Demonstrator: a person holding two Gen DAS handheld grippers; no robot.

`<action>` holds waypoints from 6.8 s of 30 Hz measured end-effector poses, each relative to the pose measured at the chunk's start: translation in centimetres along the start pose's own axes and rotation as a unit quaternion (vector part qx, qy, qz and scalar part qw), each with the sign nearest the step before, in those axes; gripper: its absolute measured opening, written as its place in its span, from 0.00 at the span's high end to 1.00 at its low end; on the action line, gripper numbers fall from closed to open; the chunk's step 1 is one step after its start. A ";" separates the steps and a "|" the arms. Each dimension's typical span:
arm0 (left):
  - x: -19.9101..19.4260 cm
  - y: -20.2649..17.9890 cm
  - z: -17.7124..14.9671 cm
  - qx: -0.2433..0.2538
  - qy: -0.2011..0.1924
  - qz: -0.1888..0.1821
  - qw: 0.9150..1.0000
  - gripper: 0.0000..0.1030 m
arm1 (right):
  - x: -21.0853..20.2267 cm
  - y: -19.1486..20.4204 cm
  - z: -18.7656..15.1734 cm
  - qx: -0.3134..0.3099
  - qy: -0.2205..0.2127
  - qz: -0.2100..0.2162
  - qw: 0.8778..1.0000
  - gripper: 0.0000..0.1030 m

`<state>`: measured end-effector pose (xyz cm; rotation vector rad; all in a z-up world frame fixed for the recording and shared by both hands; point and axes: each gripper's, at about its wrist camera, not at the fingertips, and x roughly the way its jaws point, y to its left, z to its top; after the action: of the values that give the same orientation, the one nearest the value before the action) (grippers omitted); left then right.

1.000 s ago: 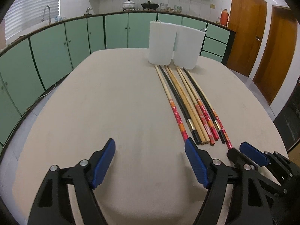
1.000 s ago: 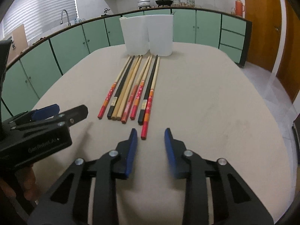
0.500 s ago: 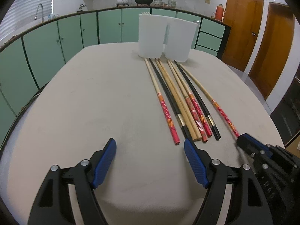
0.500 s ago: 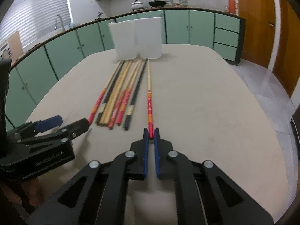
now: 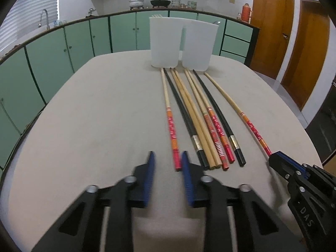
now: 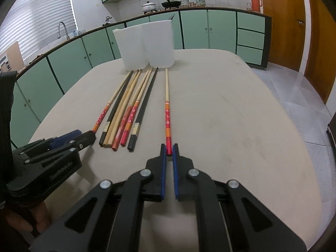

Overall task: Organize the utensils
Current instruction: 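Grasp a red-patterned chopstick with the right tool while the left tool grasps another, then lift the chopsticks in both tools and carry them above the white holder, then lower the chopsticks into the holder and open both tools, then withdraw both tools from the holder back toward the remaining chopsticks, then close the right tool on a black chopstick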

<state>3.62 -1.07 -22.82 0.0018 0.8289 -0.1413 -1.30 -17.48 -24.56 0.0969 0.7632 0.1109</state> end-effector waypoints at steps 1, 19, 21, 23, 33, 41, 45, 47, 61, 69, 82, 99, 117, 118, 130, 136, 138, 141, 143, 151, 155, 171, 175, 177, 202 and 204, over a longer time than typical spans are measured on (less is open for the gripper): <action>0.1 0.0 0.0 0.001 0.003 -0.002 1.000 0.94 | 0.0 0.0 0.0 0.000 0.001 0.000 1.000 0.95; -6.4 0.6 3.7 -0.002 -0.081 -0.004 0.997 0.94 | -3.5 0.5 3.0 -0.029 -0.041 0.002 0.999 0.95; -7.3 0.7 4.4 -0.005 -0.092 -0.007 0.996 0.94 | -4.1 0.6 3.6 -0.030 -0.052 0.004 0.998 0.95; -8.2 0.8 5.2 -0.007 -0.106 -0.009 0.994 0.94 | -4.9 0.6 4.3 -0.027 -0.063 0.008 0.998 0.95; -11.4 0.5 9.7 -0.001 -0.166 -0.010 0.986 0.94 | -8.0 0.4 9.3 -0.008 -0.108 0.036 0.994 0.95; -12.2 0.5 13.9 -0.003 -0.186 -0.025 0.982 0.94 | -8.9 0.1 15.1 -0.009 -0.110 0.048 0.993 0.95; -12.7 0.5 15.7 -0.004 -0.190 -0.033 0.981 0.95 | -8.7 0.0 17.4 -0.015 -0.102 0.055 0.993 0.95; -12.9 0.6 16.4 -0.004 -0.195 -0.035 0.980 0.95 | -8.9 0.1 18.4 -0.019 -0.101 0.060 0.993 0.95; -14.9 1.6 19.6 -0.010 -0.222 -0.063 0.973 0.95 | -10.3 0.9 23.7 -0.050 -0.111 0.102 0.987 0.95; -16.0 2.3 23.6 -0.010 -0.256 -0.065 0.964 0.95 | -11.4 1.3 28.3 -0.059 -0.140 0.122 0.981 0.95; -15.1 1.9 32.1 0.002 -0.304 -0.048 0.951 0.95 | -9.9 1.1 37.1 -0.068 -0.189 0.113 0.973 0.95; -3.1 1.7 33.5 0.010 -0.230 -0.023 0.973 0.95 | 0.8 -0.5 36.6 -0.035 -0.148 0.097 0.984 0.95; -2.8 4.3 29.2 -0.022 -0.217 -0.009 0.976 0.44 | 0.8 -2.4 30.9 0.001 -0.147 0.051 0.988 0.34; -3.3 4.4 28.8 -0.024 -0.222 -0.009 0.975 0.40 | 0.3 -2.5 30.5 0.000 -0.154 0.046 0.987 0.31; -7.4 5.2 19.6 -0.038 -0.241 0.017 0.970 0.06 | -3.1 -2.2 21.4 -0.013 -0.152 0.012 0.988 0.07; -6.2 5.3 14.0 -0.017 -0.184 0.030 0.982 0.06 | -3.0 -2.0 15.5 -0.008 -0.123 -0.007 0.992 0.07; -5.6 5.4 12.5 -0.021 -0.166 0.031 0.985 0.06 | -2.8 -1.7 13.8 -0.007 -0.120 -0.017 0.993 0.07; -4.9 5.6 10.1 -0.023 -0.138 0.033 0.990 0.06 | -2.1 -1.3 11.6 -0.009 -0.099 -0.020 0.995 0.07; -4.5 5.5 8.9 -0.017 -0.123 0.036 0.992 0.06 | -1.7 -1.1 10.0 -0.007 -0.083 -0.020 0.996 0.07; -2.6 4.6 5.1 0.007 -0.067 0.037 0.997 0.06 | -0.6 -0.2 5.8 -0.020 -0.041 -0.019 0.999 0.08; -2.0 4.2 3.8 0.012 -0.048 0.038 0.998 0.06 | -0.2 0.6 4.1 -0.027 -0.022 -0.012 0.999 0.08; -1.8 5.6 1.0 0.008 -0.025 0.046 0.999 0.07 | 0.8 2.9 1.6 -0.027 0.001 -0.010 1.000 0.40; -1.8 5.7 0.7 0.003 -0.025 0.042 0.999 0.07 | 1.2 3.2 1.7 -0.019 -0.004 -0.015 1.000 0.50; -1.7 5.8 0.7 0.001 -0.024 0.042 0.999 0.07 | 1.5 3.3 1.7 -0.020 -0.001 -0.016 1.000 0.53; -1.5 3.6 0.8 0.012 -0.023 0.016 1.000 0.07 | 2.6 3.3 2.0 -0.038 0.033 -0.016 0.999 0.94; -1.4 3.3 0.8 0.015 -0.021 0.014 1.000 0.07 | 2.3 2.7 2.0 -0.032 0.031 -0.013 0.999 0.94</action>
<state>3.70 2.29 -21.46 0.0385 0.7841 -0.1274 1.57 -14.60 -24.41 0.0237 0.8219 0.1142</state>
